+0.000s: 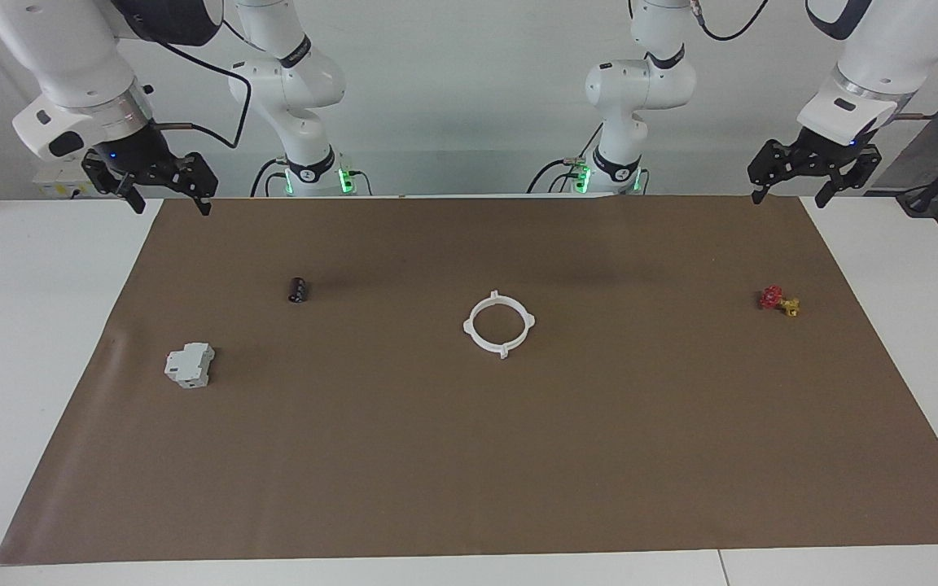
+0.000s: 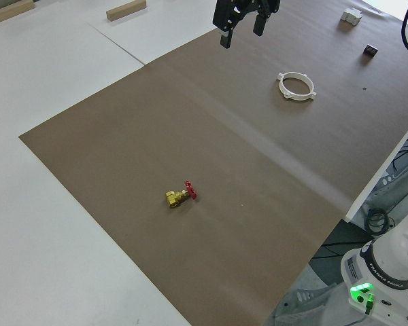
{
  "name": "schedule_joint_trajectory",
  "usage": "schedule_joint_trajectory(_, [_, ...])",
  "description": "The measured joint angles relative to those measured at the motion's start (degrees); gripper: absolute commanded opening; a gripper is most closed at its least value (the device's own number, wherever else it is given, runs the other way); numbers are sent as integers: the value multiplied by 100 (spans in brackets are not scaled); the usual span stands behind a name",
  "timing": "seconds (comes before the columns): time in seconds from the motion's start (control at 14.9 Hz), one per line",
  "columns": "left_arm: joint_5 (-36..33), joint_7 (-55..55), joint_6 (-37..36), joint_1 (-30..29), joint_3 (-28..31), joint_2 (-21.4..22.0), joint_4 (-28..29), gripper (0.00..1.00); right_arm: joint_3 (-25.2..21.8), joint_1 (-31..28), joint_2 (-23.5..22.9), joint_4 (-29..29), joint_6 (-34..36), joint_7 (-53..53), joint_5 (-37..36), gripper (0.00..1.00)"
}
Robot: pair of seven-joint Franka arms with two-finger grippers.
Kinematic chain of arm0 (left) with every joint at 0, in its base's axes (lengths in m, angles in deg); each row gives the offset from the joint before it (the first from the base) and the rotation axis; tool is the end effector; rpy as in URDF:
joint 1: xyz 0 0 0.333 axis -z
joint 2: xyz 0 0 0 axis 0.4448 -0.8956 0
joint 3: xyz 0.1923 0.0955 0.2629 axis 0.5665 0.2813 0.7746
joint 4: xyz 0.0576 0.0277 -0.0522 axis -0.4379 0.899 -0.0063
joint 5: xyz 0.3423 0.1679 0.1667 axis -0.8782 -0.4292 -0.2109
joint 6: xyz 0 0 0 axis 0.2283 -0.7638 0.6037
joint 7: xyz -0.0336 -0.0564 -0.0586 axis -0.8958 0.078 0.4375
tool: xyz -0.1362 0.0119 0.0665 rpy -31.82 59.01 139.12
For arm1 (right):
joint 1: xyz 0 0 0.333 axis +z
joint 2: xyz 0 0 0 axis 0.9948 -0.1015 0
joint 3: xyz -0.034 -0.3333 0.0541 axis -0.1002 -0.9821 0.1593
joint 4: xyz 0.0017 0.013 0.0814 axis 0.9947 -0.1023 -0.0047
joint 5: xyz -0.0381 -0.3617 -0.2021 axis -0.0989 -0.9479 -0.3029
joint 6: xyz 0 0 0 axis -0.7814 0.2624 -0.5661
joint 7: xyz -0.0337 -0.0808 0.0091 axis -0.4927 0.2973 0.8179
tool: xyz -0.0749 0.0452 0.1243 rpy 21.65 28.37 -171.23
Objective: Assemble drain pipe with both arms
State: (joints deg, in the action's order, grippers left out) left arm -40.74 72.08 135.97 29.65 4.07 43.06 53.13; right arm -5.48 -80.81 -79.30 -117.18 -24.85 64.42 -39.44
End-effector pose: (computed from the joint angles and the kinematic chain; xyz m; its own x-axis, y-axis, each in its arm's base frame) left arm 0.5508 0.0117 0.6218 0.9782 -0.2068 -0.0196 -0.2075 -0.9772 -0.0445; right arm 0.5593 -0.0316 0.6091 0.9986 -0.0177 -0.0489 -0.0156 -0.9989 0.0434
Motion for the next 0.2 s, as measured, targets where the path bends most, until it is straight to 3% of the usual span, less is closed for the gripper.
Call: schedule_joint_trajectory(0.2, [1,0,0,0,-1,0,0,100,-11,-17,0,0,-63,0,242,100])
